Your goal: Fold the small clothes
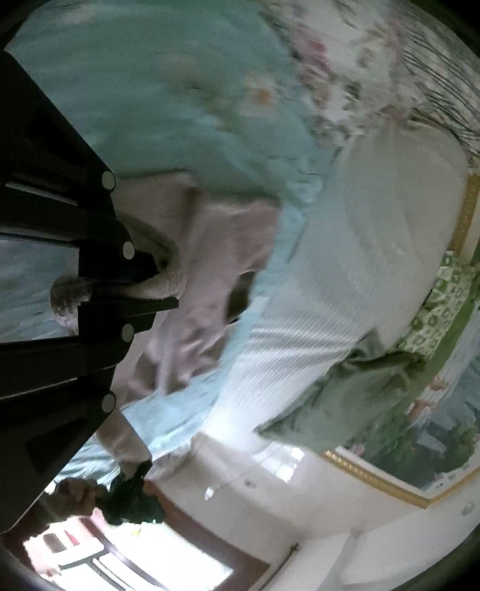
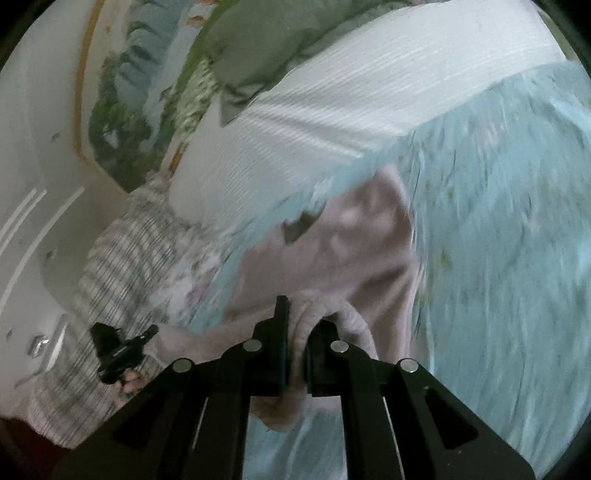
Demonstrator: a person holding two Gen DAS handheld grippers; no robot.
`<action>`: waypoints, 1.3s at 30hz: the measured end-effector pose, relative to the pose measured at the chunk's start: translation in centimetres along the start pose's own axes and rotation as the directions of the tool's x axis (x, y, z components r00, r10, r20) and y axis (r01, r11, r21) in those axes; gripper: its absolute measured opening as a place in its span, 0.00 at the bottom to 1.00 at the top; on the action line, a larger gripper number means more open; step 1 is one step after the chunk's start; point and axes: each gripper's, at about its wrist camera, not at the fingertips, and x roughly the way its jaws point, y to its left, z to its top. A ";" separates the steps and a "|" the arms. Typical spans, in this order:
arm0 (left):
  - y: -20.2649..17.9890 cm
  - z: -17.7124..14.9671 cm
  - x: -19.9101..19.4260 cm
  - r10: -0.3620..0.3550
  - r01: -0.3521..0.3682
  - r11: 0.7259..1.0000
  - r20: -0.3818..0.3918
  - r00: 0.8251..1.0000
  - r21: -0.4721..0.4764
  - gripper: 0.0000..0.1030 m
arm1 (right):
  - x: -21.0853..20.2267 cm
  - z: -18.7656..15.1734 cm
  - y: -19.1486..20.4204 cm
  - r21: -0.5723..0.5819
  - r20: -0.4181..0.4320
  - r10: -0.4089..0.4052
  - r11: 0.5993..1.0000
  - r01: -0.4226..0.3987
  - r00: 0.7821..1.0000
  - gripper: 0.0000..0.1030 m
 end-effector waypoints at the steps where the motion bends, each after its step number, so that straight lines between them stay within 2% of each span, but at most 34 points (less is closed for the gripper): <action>1: 0.1 1.3 1.3 0.020 -0.020 1.000 0.006 1.000 0.004 0.04 | 1.0 1.3 -0.3 -0.010 0.004 -0.022 1.000 0.022 1.000 0.08; 5: 1.2 5.7 7.6 0.103 -0.103 0.994 -0.002 0.995 0.022 0.04 | 5.7 5.6 -1.4 -0.030 0.002 -0.096 0.995 0.096 0.995 0.08; 8: 2.8 7.9 12.1 0.148 -0.147 0.989 -0.025 0.989 0.026 0.04 | 8.9 8.1 -2.8 -0.017 -0.005 -0.125 0.992 0.125 0.992 0.08; 10: 4.0 8.9 14.8 0.178 -0.177 0.984 -0.038 0.983 0.017 0.04 | 11.4 9.3 -3.7 -0.028 -0.016 -0.175 0.984 0.175 0.984 0.08; 14: 7.6 9.8 20.4 0.244 -0.247 0.969 -0.100 0.965 -0.020 0.04 | 15.8 9.8 -6.3 -0.029 -0.089 -0.239 0.971 0.237 0.967 0.08; 18: 10.4 8.6 24.4 0.288 -0.296 0.955 -0.177 0.941 -0.018 0.04 | 18.6 8.9 -8.3 -0.025 -0.164 -0.276 0.961 0.276 0.947 0.11; 20: 11.4 7.7 25.2 0.297 -0.307 0.951 -0.217 0.930 -0.014 0.08 | 17.9 8.7 -8.7 -0.008 -0.159 -0.270 0.962 0.272 0.950 0.11; 22: 11.5 7.3 24.5 0.280 -0.292 0.956 -0.218 0.935 -0.021 0.10 | 16.3 8.6 -8.5 0.020 -0.128 -0.268 0.962 0.272 0.955 0.19; 23: 11.2 7.1 23.7 0.275 -0.284 0.959 -0.211 0.938 -0.017 0.18 | 15.1 8.5 -8.1 0.016 -0.100 -0.281 0.959 0.284 0.954 0.27; 24: 10.7 6.9 23.0 0.273 -0.280 0.960 -0.205 0.940 -0.006 0.25 | 14.1 8.4 -7.3 -0.003 -0.070 -0.295 0.955 0.296 0.953 0.32; 25: 9.8 6.4 22.0 0.263 -0.265 0.964 -0.195 0.945 0.019 0.37 | 13.1 8.1 -6.3 -0.032 -0.040 -0.301 0.953 0.300 0.953 0.32; 26: 8.9 5.9 21.3 0.251 -0.247 0.968 -0.190 0.949 0.041 0.41 | 12.4 7.6 -5.1 -0.071 -0.024 -0.285 0.957 0.282 0.958 0.32; 28: 7.0 4.5 20.8 0.214 -0.196 0.975 -0.209 0.954 0.104 0.41 | 13.0 6.3 -2.8 -0.156 -0.079 -0.211 0.968 0.197 0.974 0.32; 29: 5.8 3.5 21.1 0.199 -0.168 0.975 -0.244 0.949 0.145 0.41 | 14.0 5.4 -1.8 -0.207 -0.134 -0.194 0.965 0.164 0.972 0.32; 30: 5.1 2.7 21.6 0.192 -0.148 0.974 -0.277 0.942 0.172 0.41 | 15.2 4.5 -1.0 -0.253 -0.186 -0.197 0.956 0.147 0.962 0.32; 31: 4.2 1.4 22.7 0.203 -0.139 0.968 -0.324 0.924 0.209 0.41 | 17.0 3.3 -0.3 -0.313 -0.245 -0.231 0.938 0.148 0.942 0.32; 33: 3.5 0.1 24.0 0.241 -0.151 0.953 -0.359 0.902 0.263 0.41 | 19.3 2.1 0.2 -0.402 -0.281 -0.328 0.894 0.200 0.902 0.32; 34: 3.0 -0.4 24.8 0.280 -0.171 0.935 -0.352 0.893 0.310 0.41 | 20.4 1.7 0.1 -0.429 -0.293 -0.363 0.877 0.217 0.885 0.32; 36: 2.8 -0.3 25.5 0.290 -0.173 0.928 -0.349 0.891 0.331 0.41 | 21.7 1.9 -0.7 -0.431 -0.301 -0.382 0.872 0.233 0.874 0.32; 39: 3.9 1.4 26.6 0.288 -0.186 0.938 -0.362 0.886 0.291 0.42 | 22.6 3.7 -2.1 -0.409 -0.260 -0.415 0.865 0.289 0.872 0.27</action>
